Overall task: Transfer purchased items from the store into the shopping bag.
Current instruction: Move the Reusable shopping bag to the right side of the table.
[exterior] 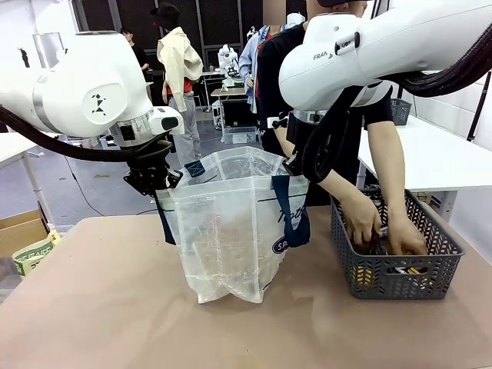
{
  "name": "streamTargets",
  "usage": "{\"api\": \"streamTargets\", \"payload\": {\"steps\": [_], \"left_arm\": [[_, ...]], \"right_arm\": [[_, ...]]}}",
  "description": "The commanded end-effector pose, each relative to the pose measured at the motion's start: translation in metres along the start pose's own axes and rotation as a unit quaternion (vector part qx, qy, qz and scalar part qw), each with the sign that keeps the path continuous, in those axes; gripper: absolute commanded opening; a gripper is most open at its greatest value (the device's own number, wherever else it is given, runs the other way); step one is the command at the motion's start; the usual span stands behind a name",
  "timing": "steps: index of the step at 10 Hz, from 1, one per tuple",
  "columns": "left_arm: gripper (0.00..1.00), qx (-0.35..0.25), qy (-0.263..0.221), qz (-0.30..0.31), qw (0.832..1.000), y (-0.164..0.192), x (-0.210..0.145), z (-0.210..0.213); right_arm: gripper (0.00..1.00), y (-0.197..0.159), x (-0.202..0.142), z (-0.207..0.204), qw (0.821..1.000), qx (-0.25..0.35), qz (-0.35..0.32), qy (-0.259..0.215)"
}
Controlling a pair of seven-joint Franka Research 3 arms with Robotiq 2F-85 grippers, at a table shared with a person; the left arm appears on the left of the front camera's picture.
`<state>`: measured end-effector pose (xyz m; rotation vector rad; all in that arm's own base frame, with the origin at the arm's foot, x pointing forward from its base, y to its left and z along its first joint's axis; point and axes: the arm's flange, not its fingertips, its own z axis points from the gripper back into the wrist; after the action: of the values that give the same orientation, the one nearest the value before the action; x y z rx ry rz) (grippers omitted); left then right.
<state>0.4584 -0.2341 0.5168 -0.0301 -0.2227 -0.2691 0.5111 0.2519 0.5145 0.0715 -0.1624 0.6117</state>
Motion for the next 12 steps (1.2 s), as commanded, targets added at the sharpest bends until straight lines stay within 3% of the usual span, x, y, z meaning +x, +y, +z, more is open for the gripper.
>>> {"api": "streamTargets", "payload": {"steps": [1,12], "left_arm": [[0.00,0.002,0.000,0.001,1.000,0.0021,-0.0005,0.0006],[0.00,0.002,0.000,0.001,1.000,0.0021,-0.0005,0.0006]], "right_arm": [[0.00,-0.0021,-0.0020,-0.0005,1.000,-0.002,-0.002,0.000],[0.00,-0.0021,-0.0020,-0.0005,1.000,-0.002,-0.002,0.000]]}}
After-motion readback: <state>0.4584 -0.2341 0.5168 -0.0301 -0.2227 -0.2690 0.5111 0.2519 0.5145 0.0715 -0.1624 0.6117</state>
